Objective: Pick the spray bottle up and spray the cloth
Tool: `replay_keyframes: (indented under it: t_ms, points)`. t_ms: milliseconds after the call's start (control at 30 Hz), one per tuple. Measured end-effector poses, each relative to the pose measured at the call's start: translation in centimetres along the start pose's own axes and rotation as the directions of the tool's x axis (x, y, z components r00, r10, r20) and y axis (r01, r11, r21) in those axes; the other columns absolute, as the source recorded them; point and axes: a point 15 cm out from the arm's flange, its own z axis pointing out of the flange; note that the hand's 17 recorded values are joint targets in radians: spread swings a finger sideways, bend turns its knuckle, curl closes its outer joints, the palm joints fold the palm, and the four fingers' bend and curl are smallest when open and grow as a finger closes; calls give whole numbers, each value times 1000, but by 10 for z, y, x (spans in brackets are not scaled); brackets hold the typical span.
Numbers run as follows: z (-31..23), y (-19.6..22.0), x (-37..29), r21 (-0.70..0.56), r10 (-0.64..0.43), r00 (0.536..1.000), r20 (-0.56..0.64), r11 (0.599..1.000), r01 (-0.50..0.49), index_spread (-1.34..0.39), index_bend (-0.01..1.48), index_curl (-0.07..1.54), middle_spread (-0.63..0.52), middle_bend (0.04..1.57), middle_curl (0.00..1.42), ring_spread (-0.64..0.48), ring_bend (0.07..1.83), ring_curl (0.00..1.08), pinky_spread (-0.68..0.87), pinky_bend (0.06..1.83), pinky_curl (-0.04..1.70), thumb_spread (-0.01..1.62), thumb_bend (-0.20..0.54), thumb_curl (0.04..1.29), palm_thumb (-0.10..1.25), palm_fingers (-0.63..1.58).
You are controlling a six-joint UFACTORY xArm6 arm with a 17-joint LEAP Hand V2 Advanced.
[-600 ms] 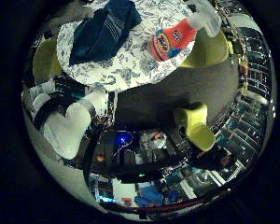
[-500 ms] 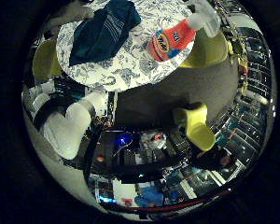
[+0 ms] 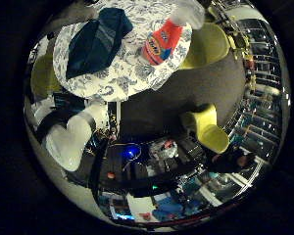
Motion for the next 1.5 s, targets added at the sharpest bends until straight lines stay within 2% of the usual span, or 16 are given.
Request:
replay_keyframes:
  t_ms: [167,233,333,500,700,900,1033,1233,1367,1500]
  points:
    - [-9,-9,25,183,117,988,102,974,-135,-366,184,411,-143,628,458,-109,925,404,-115,1138,-3,1064,-28,284,629,357]
    - [-13,-10,37,249,155,976,156,950,-190,-337,202,416,-89,582,438,-31,820,373,-54,1098,-6,1049,-23,288,621,233]
    - [-16,-11,58,333,174,959,222,911,-242,-318,193,408,-34,546,418,46,742,338,37,1042,-4,1030,-26,295,615,179]
    - [-7,-4,89,339,223,928,298,885,-321,-286,172,376,36,473,383,146,639,291,170,978,5,1005,-31,294,568,150]
    - [-12,9,127,351,279,897,342,848,-398,-276,166,339,52,438,366,168,608,274,222,924,19,997,-28,299,557,167]
    - [-9,25,167,349,319,866,387,818,-457,-238,156,315,108,374,348,195,541,258,294,874,51,963,-33,297,517,72]
    - [-3,34,183,355,320,853,412,806,-474,-219,150,295,186,308,325,234,452,233,343,794,91,927,-37,293,467,-37]
    - [12,32,195,389,280,838,468,786,-480,-205,132,246,227,263,318,260,364,218,356,632,144,898,-33,296,416,-57]
    - [17,16,204,456,222,817,532,738,-498,-191,131,227,229,243,319,264,338,222,356,573,181,897,-31,300,416,-44]
    - [41,7,211,490,168,748,642,660,-570,-167,139,223,230,233,321,264,328,228,358,535,208,909,-29,306,443,-28]
